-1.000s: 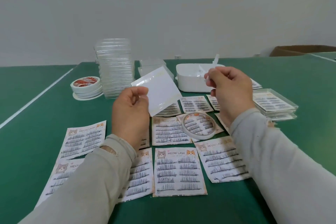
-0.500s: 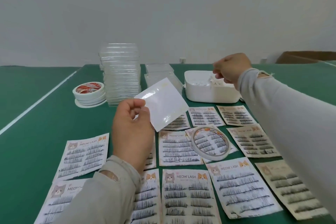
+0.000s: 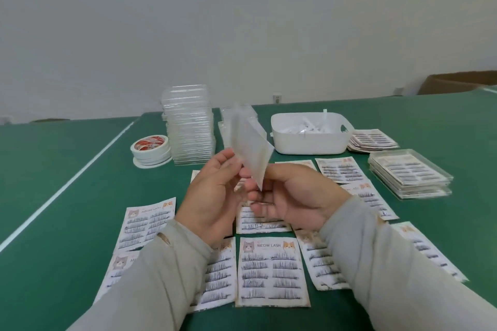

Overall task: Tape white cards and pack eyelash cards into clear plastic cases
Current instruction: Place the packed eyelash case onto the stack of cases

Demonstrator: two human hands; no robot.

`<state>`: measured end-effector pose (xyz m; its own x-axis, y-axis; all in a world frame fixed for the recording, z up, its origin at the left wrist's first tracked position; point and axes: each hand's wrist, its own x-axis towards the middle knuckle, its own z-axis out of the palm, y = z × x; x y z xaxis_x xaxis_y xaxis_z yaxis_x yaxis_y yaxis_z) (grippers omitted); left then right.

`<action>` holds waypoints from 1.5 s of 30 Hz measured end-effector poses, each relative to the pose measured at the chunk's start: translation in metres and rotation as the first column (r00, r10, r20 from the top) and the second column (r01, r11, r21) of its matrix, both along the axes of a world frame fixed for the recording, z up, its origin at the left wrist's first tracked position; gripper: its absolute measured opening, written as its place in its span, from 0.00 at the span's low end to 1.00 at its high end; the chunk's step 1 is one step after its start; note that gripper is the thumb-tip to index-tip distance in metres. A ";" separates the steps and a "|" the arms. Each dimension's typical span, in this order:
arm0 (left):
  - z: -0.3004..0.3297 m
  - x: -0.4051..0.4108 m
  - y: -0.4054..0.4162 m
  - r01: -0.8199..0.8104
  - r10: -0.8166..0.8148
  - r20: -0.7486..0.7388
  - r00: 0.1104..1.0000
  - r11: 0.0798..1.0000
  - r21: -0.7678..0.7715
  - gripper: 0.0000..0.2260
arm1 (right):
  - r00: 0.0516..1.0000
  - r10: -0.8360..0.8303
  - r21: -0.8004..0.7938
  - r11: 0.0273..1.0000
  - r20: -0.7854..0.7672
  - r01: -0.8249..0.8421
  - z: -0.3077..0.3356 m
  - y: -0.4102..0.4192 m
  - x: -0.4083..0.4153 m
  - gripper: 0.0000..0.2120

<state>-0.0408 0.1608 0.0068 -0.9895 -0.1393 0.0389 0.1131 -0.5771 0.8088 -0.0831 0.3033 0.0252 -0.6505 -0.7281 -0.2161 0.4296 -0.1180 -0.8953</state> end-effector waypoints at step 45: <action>-0.018 -0.006 -0.014 -0.029 0.043 -0.045 0.998 0.962 0.272 0.36 | 0.905 -0.370 -0.142 0.904 0.208 0.402 -0.019 0.012 0.012 0.12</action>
